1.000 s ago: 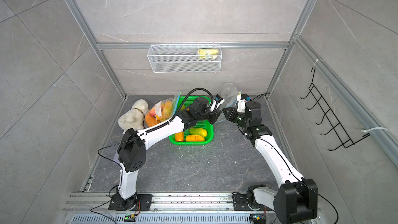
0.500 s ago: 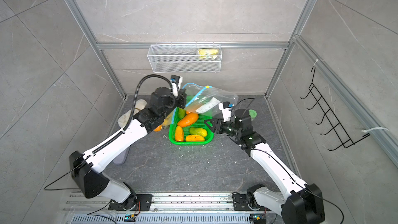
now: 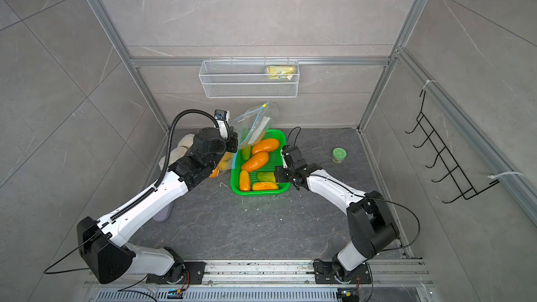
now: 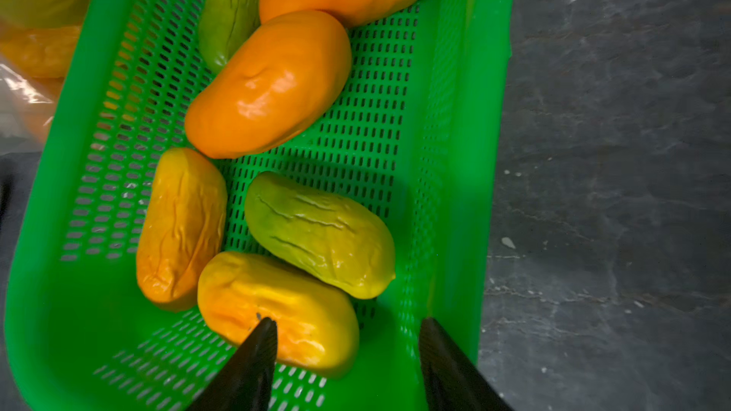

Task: Place the mango in a zip-top bag and seal the zipper
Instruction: Move the basket to the center of the board.

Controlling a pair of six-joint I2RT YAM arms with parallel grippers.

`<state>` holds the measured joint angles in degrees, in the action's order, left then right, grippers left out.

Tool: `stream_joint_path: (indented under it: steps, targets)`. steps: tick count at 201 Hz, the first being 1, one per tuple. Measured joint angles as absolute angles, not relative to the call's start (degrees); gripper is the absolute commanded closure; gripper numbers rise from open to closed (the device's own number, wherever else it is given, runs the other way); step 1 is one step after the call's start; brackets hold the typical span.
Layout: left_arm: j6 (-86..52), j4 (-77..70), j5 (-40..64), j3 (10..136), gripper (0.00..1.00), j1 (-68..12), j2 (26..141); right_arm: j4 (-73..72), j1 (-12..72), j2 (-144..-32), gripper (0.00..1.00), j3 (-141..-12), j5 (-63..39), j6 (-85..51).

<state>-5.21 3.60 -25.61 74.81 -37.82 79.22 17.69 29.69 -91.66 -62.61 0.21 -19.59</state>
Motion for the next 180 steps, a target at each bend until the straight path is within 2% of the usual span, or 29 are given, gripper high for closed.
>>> stream_joint_path:
  steps: [30, 83, 119, 146, 180]
  targets:
    - [-5.5, 3.84, -25.67, 74.65, 1.0, -37.45, 77.97, 19.18, 29.67, -91.79, 0.41, -63.02, 3.86, -19.2]
    - [-5.61, 3.7, -26.09, 74.37, 1.0, -37.01, 73.43, 24.21, 29.82, -89.06, 0.35, -66.89, 10.61, -17.93]
    - [-5.65, 3.27, -26.57, 73.97, 1.0, -36.88, 72.51, 25.76, 29.58, -95.94, 0.37, -74.22, 12.19, -16.82]
    - [-5.87, 3.44, -26.61, 72.27, 1.0, -36.6, 72.51, 26.17, 27.33, -101.32, 0.46, -75.16, 11.53, -16.84]
    - [-6.46, 3.18, -27.38, 70.59, 1.0, -36.6, 72.44, 25.61, 23.44, -102.74, 0.75, -74.41, 8.23, -16.75]
